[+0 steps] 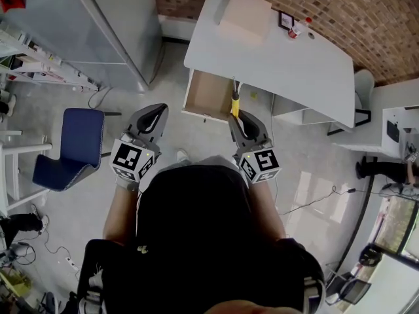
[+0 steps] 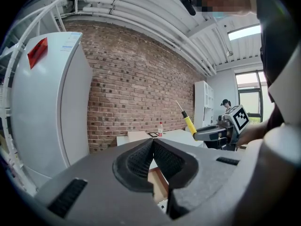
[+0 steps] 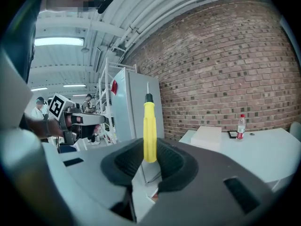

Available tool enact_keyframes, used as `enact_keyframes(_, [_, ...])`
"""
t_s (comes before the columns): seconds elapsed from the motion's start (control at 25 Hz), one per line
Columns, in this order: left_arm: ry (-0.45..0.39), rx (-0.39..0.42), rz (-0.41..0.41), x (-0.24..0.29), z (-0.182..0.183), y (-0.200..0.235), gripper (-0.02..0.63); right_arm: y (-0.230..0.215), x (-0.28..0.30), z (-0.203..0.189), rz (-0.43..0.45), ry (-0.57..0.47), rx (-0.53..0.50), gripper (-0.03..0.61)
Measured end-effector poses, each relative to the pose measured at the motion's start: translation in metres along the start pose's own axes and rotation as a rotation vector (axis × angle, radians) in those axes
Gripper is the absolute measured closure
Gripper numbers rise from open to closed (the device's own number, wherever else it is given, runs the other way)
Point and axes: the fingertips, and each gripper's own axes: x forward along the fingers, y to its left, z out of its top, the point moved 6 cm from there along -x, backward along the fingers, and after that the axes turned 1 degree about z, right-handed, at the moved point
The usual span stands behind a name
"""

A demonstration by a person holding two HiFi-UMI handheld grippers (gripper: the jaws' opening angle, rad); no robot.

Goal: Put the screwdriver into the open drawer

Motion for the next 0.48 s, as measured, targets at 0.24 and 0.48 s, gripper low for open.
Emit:
enact_keyframes(0.24, [0.016, -0.041, 0.054, -0.012, -0.011, 0.031, 0.611, 0.005, 0.036, -0.002, 0.034, 0.055, -0.026, 0.488])
enact_keyframes(0.48, [0.040, -0.089, 0.120, -0.012, -0.018, 0.045, 0.611, -0.007, 0.066, -0.013, 0.085, 0.139, -0.023, 0.488])
